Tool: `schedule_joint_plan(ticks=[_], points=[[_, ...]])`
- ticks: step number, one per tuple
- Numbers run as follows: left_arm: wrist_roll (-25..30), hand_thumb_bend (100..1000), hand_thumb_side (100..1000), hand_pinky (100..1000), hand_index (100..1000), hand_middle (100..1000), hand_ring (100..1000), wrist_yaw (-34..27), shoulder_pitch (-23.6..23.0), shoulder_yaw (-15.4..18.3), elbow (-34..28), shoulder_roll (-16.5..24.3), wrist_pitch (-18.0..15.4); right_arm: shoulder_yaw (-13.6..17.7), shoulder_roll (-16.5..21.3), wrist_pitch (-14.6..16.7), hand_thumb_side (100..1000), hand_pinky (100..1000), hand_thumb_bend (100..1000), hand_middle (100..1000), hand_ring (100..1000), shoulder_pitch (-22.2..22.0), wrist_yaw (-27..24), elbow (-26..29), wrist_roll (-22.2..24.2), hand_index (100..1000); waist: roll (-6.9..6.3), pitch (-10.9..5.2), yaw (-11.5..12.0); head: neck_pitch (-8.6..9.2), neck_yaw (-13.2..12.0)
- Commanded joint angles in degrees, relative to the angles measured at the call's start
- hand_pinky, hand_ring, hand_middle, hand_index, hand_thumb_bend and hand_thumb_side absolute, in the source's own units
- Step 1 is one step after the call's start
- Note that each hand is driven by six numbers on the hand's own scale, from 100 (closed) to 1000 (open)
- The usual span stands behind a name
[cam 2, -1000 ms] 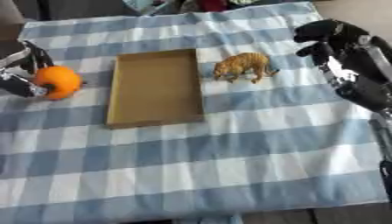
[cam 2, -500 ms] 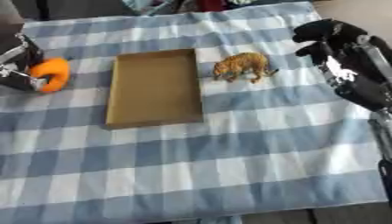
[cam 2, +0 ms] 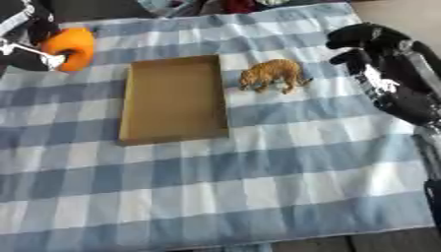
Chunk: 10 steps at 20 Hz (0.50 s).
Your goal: Pick up objects on the table and place them in the box.
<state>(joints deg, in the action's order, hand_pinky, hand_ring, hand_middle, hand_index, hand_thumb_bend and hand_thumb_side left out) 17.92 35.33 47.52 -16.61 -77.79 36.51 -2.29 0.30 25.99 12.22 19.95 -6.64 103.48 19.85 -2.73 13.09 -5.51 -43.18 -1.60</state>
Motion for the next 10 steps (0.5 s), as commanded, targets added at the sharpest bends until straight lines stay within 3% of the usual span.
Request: schedule_joint_plan(ticks=[1, 10], points=[[1.6, 262, 100, 502, 455, 303, 346, -1.1, 2.1, -1.4, -1.7, -0.8, -0.8, 0.1, 0.8, 0.2, 542, 718, 100, 767, 808, 1.0, -0.3, 0.6, 0.3, 783, 0.29, -1.20, -0.2, 0.13, -0.2], [6.4, 267, 100, 511, 469, 320, 361, -3.6, 1.7, -6.2, -2.7, -3.0, -2.9, 0.8, 1.0, 0.3, 529, 718, 100, 766, 806, 1.1, -0.7, 1.0, -0.7, 782, 0.19, -1.18, -0.8, 0.44, -0.3]])
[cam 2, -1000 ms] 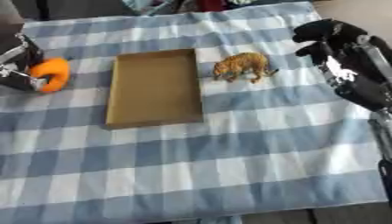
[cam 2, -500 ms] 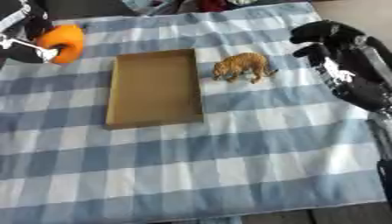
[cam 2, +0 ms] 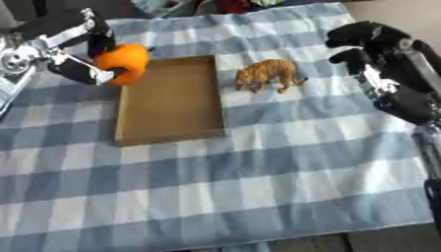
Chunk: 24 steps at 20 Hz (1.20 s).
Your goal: Pick up objects on the table and place them in the box.
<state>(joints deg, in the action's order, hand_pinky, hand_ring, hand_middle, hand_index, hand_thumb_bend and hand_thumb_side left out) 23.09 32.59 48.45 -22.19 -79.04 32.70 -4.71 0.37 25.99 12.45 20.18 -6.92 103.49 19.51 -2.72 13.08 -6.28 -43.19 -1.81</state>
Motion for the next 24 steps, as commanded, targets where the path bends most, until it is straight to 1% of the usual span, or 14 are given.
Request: schedule_joint_plan(ticks=[1, 6, 11, 14, 15, 17, 19, 24], points=[[1.8, 267, 100, 511, 469, 320, 362, -1.2, 0.4, -1.2, -1.6, 0.8, -0.6, 0.8, 1.0, 0.1, 529, 718, 100, 766, 806, 0.9, -0.5, 1.1, -0.5, 782, 0.16, -1.16, -0.1, 0.49, -0.1], [4.1, 282, 100, 510, 470, 322, 364, -2.9, -1.1, -3.4, -2.5, 0.6, -1.2, 1.1, 1.0, 0.0, 531, 718, 100, 766, 806, 0.9, -0.5, 1.2, -0.7, 783, 0.10, -1.10, -0.2, 0.53, 0.0], [6.3, 293, 100, 520, 488, 340, 380, -4.3, -2.3, -5.0, -5.0, 1.7, -1.4, 1.2, 1.1, 0.0, 530, 717, 100, 765, 806, 0.8, -0.4, 1.1, -0.8, 783, 0.03, -1.08, -0.1, 0.58, 0.1], [7.4, 336, 100, 534, 535, 386, 417, -4.4, -3.0, -5.4, -5.5, 2.1, -1.3, 1.2, 1.1, 0.1, 532, 718, 100, 765, 806, 0.9, -0.3, 1.1, -0.7, 782, 0.08, -1.08, -0.1, 0.66, 0.2], [7.6, 349, 100, 540, 559, 409, 431, -4.2, -3.2, -5.4, -5.4, 2.1, -1.3, 1.2, 1.1, 0.1, 532, 718, 100, 765, 806, 0.8, -0.3, 1.1, -0.7, 782, 0.11, -1.08, -0.1, 0.69, 0.2], [7.6, 369, 100, 561, 652, 457, 466, -3.6, -3.5, -5.2, -5.2, 2.3, -1.4, 1.2, 1.1, 0.1, 532, 718, 100, 765, 806, 0.8, -0.3, 1.0, -0.7, 782, 0.18, -1.07, 0.0, 0.73, 0.2], [7.3, 399, 100, 576, 682, 486, 492, -2.7, -3.9, -4.7, -5.3, 2.6, -1.5, 1.3, 1.1, 0.2, 531, 718, 100, 765, 806, 0.8, -0.3, 1.0, -0.7, 782, 0.25, -1.06, 0.1, 0.80, 0.3], [6.4, 459, 100, 628, 715, 560, 556, -2.4, -5.2, -2.6, -7.4, 4.5, -0.9, 1.3, 1.9, 0.5, 525, 718, 100, 765, 806, 0.9, -0.1, 0.9, -0.7, 782, 0.45, -1.04, 0.5, 0.81, 0.6]])
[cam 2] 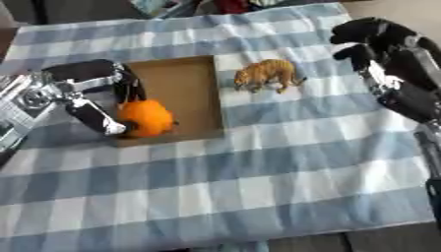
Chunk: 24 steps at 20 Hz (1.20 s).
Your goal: Pick up objects on the table and place them in the box.
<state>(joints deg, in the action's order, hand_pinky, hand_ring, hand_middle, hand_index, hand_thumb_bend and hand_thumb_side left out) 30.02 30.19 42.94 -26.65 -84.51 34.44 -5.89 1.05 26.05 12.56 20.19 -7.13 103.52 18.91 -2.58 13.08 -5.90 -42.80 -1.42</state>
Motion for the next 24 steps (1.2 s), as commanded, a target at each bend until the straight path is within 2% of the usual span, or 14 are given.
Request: schedule_joint_plan(ticks=[1, 6, 10, 12, 14, 19, 24], points=[[-0.9, 464, 100, 631, 717, 563, 559, -0.5, -0.1, 2.5, -2.8, 3.4, 0.6, 0.5, 2.3, 0.6, 522, 718, 100, 765, 806, 1.0, 0.2, 0.8, -0.1, 783, 0.36, -1.03, 0.2, 0.44, 0.3], [-4.1, 502, 100, 634, 718, 566, 562, -4.4, -3.7, 6.4, -9.6, 6.3, 3.7, -0.4, 6.1, 2.5, 494, 716, 100, 762, 801, 2.2, 0.7, -0.2, -0.4, 783, 0.66, -0.98, 0.9, 0.44, 0.6], [-7.9, 524, 100, 629, 714, 559, 556, -8.7, -7.7, 10.3, -15.6, 7.6, 6.8, -1.9, 10.8, 4.5, 490, 715, 100, 761, 800, 3.6, 0.6, -2.6, -0.4, 784, 1.10, -0.91, 1.7, 0.52, 1.1], [-10.2, 541, 100, 626, 713, 555, 554, -10.8, -9.7, 12.2, -17.9, 7.6, 8.4, -2.9, 13.9, 6.0, 443, 712, 100, 754, 794, 4.1, 1.1, -4.3, -0.3, 782, 1.39, -0.92, 2.2, 0.52, 1.4], [-12.3, 551, 100, 626, 712, 553, 551, -12.8, -11.3, 13.7, -20.2, 7.4, 9.6, -4.1, 16.8, 7.9, 464, 712, 100, 757, 794, 4.9, 2.4, -6.4, -0.3, 783, 1.64, -0.94, 2.7, 0.52, 1.5], [-15.2, 562, 100, 623, 710, 548, 547, -16.0, -14.1, 15.9, -24.5, 6.8, 11.0, -7.5, 22.1, 13.0, 449, 714, 100, 765, 797, 7.9, 6.5, -12.2, 0.2, 788, 2.13, -1.02, 3.7, 0.41, 2.1], [-16.1, 567, 100, 620, 707, 544, 543, -17.3, -16.1, 16.9, -27.0, 6.5, 11.7, -10.3, 24.6, 17.1, 465, 720, 100, 782, 808, 12.2, 10.5, -18.2, 1.9, 801, 2.34, -1.14, 4.3, 0.42, 2.6]])
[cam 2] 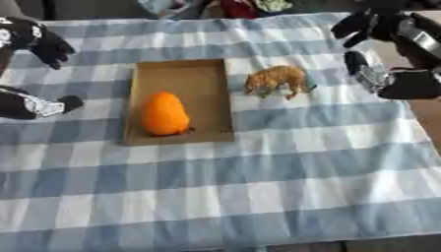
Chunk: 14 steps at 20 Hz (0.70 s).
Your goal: Pick up objects on the table and place them in the box.
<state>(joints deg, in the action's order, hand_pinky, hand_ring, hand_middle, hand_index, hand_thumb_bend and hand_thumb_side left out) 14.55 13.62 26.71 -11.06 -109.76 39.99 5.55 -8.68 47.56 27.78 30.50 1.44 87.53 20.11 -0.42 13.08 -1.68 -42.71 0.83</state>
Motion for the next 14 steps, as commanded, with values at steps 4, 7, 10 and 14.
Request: schedule_joint_plan(ticks=[4, 7, 10, 14], points=[[-1.3, 567, 100, 618, 705, 542, 542, -1.4, -0.7, 2.0, -2.5, 0.3, 0.5, -2.2, 2.9, 4.7, 485, 731, 125, 798, 823, 5.1, 5.4, -7.1, 2.3, 814, 0.28, -1.23, 0.5, 0.18, 0.6], [-1.3, 566, 100, 619, 705, 543, 542, -1.7, -1.3, 2.3, -2.7, 0.0, 0.5, -3.0, 2.1, 6.4, 498, 748, 154, 818, 842, 7.1, 8.4, -10.5, 3.3, 825, 0.32, -1.28, 0.7, 0.13, 0.7], [-1.2, 568, 100, 619, 705, 543, 542, -1.8, -1.9, 2.6, -2.7, -0.2, 0.4, -3.5, 0.5, 7.6, 535, 776, 209, 852, 872, 9.1, 11.1, -13.8, 3.8, 836, 0.32, -1.34, 0.8, 0.13, 0.7], [-1.0, 567, 100, 619, 705, 544, 543, -1.9, -2.2, 2.7, -2.8, -0.3, 0.3, -3.9, -2.1, 8.5, 622, 821, 333, 887, 908, 11.5, 14.1, -18.1, 5.3, 863, 0.18, -1.45, 0.9, 0.11, 0.8]])
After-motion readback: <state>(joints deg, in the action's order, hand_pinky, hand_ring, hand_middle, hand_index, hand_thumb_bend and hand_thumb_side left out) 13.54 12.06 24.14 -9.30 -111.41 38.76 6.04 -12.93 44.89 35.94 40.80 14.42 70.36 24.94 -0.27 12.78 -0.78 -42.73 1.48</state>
